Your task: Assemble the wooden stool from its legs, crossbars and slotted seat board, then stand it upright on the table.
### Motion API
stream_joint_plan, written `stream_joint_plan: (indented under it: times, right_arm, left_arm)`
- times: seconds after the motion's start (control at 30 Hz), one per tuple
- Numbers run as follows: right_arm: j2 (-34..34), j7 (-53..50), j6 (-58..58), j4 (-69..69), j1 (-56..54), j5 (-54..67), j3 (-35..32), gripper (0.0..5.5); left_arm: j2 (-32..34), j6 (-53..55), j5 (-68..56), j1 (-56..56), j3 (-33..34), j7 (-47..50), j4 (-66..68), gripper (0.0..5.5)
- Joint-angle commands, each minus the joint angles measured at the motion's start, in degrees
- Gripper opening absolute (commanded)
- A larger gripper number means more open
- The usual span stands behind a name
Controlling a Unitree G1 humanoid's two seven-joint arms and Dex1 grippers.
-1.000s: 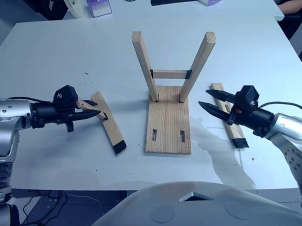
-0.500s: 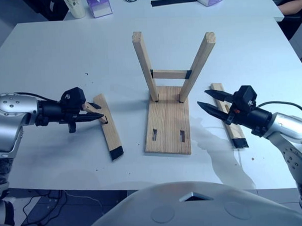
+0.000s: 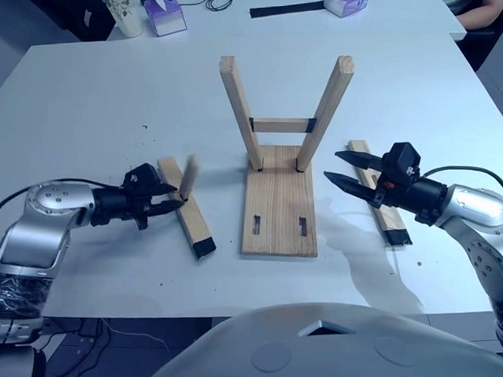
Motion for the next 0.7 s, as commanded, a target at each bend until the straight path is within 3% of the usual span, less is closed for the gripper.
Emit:
stream_joint_plan:
  times: [0.03, 0.23, 0.57, 0.7]
  right_arm:
    - [-0.7, 0.5, -0.2, 0.7, -0.8, -0.6, 0.0, 2.19]
    - [-1.3, 1.7, -0.4, 1.6, -1.9, -0.6, -0.2, 2.19]
    - [-2.3, 3.2, -0.5, 2.3, -2.6, -0.1, -1.5, 2.19]
    - [-2.3, 3.5, -0.7, 2.9, -3.2, -0.3, -1.6, 2.19]
  left_arm:
    - [-1.0, 0.2, -2.1, 0.5, 2.2, -0.4, -1.3, 2.72]
    - [-3.5, -1.6, -3.4, 1.2, 5.6, 1.4, -1.1, 3.68]
    - [-4.9, 4.6, -20.0, 2.3, 22.6, 0.9, -8.9, 3.68]
    - [-5.6, 7.6, -26.5, 2.4, 26.4, 0.8, -11.9, 3.68]
